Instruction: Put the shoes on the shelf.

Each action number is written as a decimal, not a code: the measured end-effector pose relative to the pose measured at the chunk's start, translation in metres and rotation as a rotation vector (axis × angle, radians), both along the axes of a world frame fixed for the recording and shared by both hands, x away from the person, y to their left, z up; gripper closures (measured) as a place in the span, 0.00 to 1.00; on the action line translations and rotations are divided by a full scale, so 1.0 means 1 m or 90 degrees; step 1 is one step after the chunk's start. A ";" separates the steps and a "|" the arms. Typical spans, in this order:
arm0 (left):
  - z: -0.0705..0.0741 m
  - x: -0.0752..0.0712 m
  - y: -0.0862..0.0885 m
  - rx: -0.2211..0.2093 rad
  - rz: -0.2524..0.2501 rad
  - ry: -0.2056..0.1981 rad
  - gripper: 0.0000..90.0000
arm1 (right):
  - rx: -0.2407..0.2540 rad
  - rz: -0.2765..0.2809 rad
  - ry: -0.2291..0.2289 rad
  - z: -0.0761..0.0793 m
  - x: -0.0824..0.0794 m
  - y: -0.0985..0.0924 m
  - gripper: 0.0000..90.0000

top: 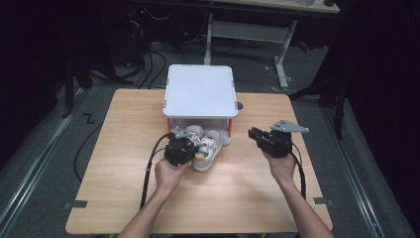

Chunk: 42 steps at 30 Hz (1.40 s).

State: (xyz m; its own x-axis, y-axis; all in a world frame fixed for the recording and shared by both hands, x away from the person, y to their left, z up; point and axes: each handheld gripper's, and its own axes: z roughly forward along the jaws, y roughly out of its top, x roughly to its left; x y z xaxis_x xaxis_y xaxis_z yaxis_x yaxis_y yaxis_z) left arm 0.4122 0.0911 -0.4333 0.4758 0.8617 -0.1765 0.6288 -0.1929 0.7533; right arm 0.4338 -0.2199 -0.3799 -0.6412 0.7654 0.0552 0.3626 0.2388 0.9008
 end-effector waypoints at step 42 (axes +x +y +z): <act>-0.011 0.053 -0.022 0.072 0.095 -0.013 0.50 | -0.090 -0.009 0.024 0.031 0.079 0.081 0.93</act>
State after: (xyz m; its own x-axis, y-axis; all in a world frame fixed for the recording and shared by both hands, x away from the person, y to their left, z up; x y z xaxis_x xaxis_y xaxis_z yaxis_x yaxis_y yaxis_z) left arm 0.4651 0.0690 -0.4440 0.3432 0.9370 -0.0659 0.6415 -0.1825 0.7451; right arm 0.5125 -0.1387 -0.3493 -0.6303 0.7758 -0.0301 0.3990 0.3570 0.8446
